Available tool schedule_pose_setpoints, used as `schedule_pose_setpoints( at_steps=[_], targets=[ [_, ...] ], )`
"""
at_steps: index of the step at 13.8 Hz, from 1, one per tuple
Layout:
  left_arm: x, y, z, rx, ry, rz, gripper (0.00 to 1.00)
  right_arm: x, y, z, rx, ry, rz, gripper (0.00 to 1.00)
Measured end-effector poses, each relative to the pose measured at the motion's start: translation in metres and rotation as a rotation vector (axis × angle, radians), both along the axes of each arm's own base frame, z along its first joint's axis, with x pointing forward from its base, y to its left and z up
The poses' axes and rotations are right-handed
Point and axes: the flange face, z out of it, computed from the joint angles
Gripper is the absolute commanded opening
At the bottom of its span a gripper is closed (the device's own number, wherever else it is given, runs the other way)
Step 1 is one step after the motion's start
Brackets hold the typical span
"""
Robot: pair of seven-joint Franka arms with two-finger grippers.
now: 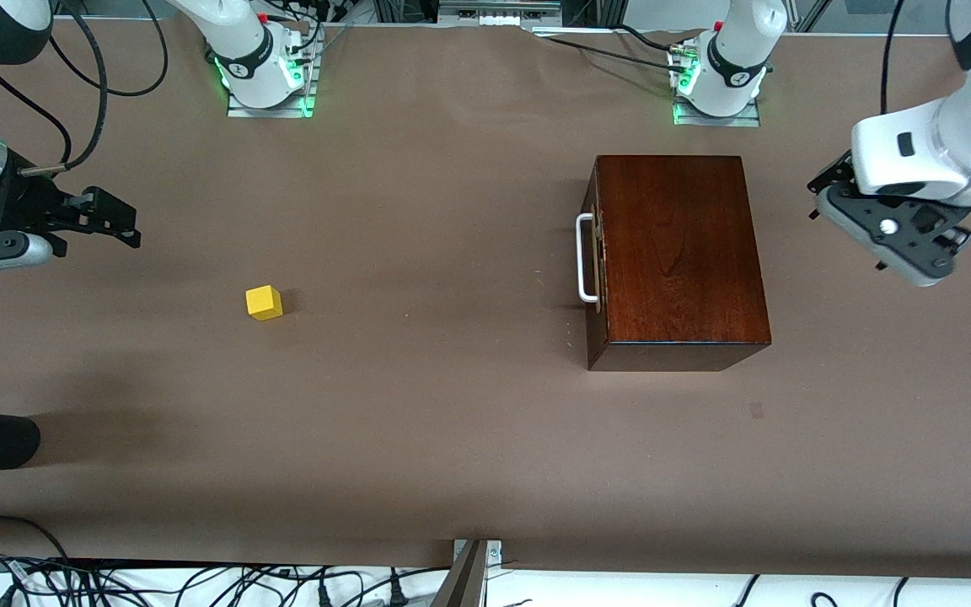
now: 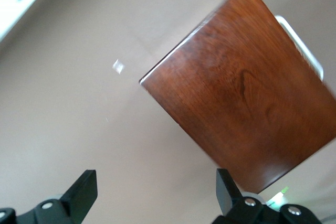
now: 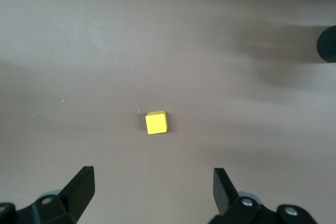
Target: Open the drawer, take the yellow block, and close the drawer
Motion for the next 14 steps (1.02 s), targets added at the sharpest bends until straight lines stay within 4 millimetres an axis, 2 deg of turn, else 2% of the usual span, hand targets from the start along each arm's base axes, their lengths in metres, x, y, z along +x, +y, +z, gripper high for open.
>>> schedule_pose_setpoints(
  at_steps=[3,5,7,9,12,14],
  targets=[
    [-0.033,0.016,0.003,-0.017,-0.091,0.361,1.0,0.003,0.002,-0.004,-0.001,0.001,0.001,1.0],
    [-0.05,0.031,0.0,-0.04,-0.152,0.466,1.0,0.003,0.001,-0.005,-0.001,0.001,-0.001,1.0],
    [-0.061,0.06,-0.004,-0.058,-0.165,0.533,1.0,0.003,0.0,-0.005,-0.002,0.002,-0.005,1.0],
    [-0.064,0.083,-0.005,-0.058,-0.167,0.578,1.0,0.004,-0.003,-0.006,-0.002,-0.001,-0.011,1.0],
    [-0.061,0.09,-0.031,-0.032,-0.082,0.596,1.0,0.008,-0.004,-0.004,-0.001,-0.029,-0.014,1.0],
    [-0.047,0.097,-0.042,-0.027,-0.063,0.61,1.0,0.008,-0.004,-0.003,-0.001,-0.032,-0.014,1.0]
  ],
)
